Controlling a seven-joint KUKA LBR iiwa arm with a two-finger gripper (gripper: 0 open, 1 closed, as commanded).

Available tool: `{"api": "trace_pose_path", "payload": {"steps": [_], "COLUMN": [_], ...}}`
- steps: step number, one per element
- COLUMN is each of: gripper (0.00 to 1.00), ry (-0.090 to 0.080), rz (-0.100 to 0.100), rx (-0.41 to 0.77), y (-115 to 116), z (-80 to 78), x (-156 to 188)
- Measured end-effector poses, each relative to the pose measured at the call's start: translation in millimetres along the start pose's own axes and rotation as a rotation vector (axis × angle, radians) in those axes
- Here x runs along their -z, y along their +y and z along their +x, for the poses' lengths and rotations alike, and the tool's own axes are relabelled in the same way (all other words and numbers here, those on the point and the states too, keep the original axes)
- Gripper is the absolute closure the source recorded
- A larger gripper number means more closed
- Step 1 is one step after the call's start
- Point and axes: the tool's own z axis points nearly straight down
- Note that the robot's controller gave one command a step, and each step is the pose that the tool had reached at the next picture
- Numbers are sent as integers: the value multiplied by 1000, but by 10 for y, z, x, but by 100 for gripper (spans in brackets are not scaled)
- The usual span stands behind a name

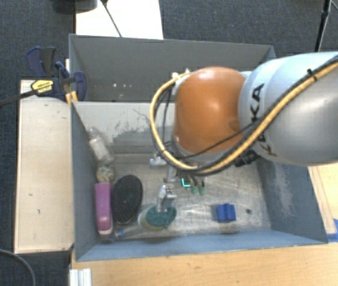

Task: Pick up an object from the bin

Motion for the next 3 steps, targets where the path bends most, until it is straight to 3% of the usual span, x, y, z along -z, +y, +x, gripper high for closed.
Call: {"api": "trace_pose_path", "payload": {"steps": [1, 2, 3], "gripper": [0, 0, 100], "ry": [-24, -10, -8], "rz": [-6, 0, 2], "rx": [33, 286, 279], "y": [87, 435, 412], "z": [-142, -864, -860], "x": [-1052, -1099, -1097]}}
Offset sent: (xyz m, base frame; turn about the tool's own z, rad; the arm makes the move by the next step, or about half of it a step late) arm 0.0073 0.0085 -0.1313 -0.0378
